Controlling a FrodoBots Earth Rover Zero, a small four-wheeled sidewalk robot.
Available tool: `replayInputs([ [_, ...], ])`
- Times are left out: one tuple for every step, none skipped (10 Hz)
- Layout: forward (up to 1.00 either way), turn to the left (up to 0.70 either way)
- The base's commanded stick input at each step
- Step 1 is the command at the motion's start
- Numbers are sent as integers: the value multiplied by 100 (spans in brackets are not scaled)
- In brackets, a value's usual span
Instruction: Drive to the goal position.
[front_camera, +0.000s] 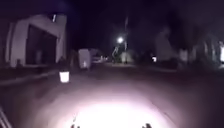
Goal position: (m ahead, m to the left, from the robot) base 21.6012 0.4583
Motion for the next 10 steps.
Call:
replayInputs([
  [85, 0],
  [85, 0],
  [85, 0],
  [85, 0],
  [85, 0],
  [85, 0],
  [85, 0],
  [85, 0],
  [85, 0],
  [85, 0],
])
